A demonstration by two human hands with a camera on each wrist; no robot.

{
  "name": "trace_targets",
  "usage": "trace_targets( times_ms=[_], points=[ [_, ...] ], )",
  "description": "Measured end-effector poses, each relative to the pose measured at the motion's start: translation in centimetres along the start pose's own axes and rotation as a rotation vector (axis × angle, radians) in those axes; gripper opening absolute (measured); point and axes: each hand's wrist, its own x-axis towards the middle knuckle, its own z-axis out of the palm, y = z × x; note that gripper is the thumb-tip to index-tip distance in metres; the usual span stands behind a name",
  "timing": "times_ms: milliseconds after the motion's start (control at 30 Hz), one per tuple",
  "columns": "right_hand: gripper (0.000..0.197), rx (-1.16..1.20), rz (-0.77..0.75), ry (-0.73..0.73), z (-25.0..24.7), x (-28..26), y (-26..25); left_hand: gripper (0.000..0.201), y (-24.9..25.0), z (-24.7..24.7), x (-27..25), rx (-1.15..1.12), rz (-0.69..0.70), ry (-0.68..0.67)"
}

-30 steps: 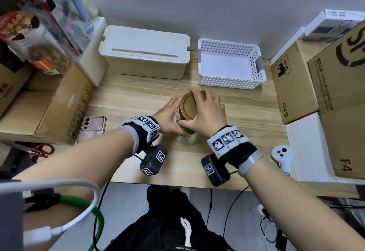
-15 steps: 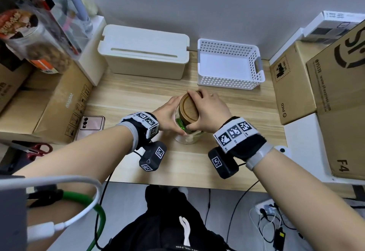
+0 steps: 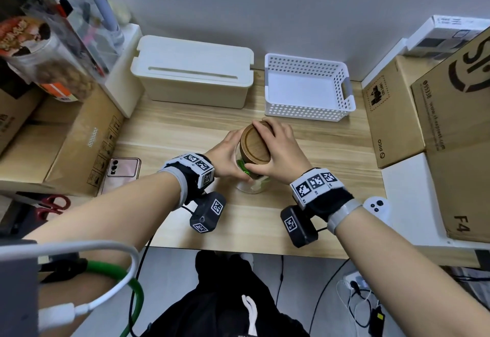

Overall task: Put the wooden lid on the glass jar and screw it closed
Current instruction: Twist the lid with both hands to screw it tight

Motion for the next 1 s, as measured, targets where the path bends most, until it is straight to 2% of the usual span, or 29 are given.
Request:
trace_targets(
  times_ms=[433, 667, 767, 833, 900, 933, 1000],
  points=[
    [0.096, -0.005, 0.189, 0.143, 1.8, 0.0, -1.6, 0.125, -0.1, 0.1, 0.1, -0.011, -0.003, 0.003],
    [0.095, 0.0, 0.26, 0.167, 2.1, -0.1, -2.3, 0.128, -0.1, 0.1, 0.0, 0.031, -0.004, -0.004],
    [0.099, 0.021, 0.229, 0.105, 1.4, -0.2, -2.1, 0.128, 0.2, 0.1, -0.3, 0.079, -0.056, -0.022],
    [0.096, 0.211, 0.232, 0.083, 0.4, -0.2, -1.4, 0.134, 0.1, 0.1, -0.4, 0.065, -0.139, -0.026],
    [0.08, 0.477, 0.34, 0.137, -0.5, -0.3, -0.5, 0.142, 0.5, -0.3, -0.6, 0.001, -0.262, -0.051],
    [0.071, 0.586, 0.423, 0.155, -0.7, -0.4, 0.2, 0.138, 0.8, -0.7, -0.8, -0.053, -0.34, -0.076],
    [0.063, 0.806, 0.594, 0.101, -0.4, -0.8, 1.6, 0.111, 1.3, -1.5, -1.1, -0.209, -0.481, -0.158]
  ],
)
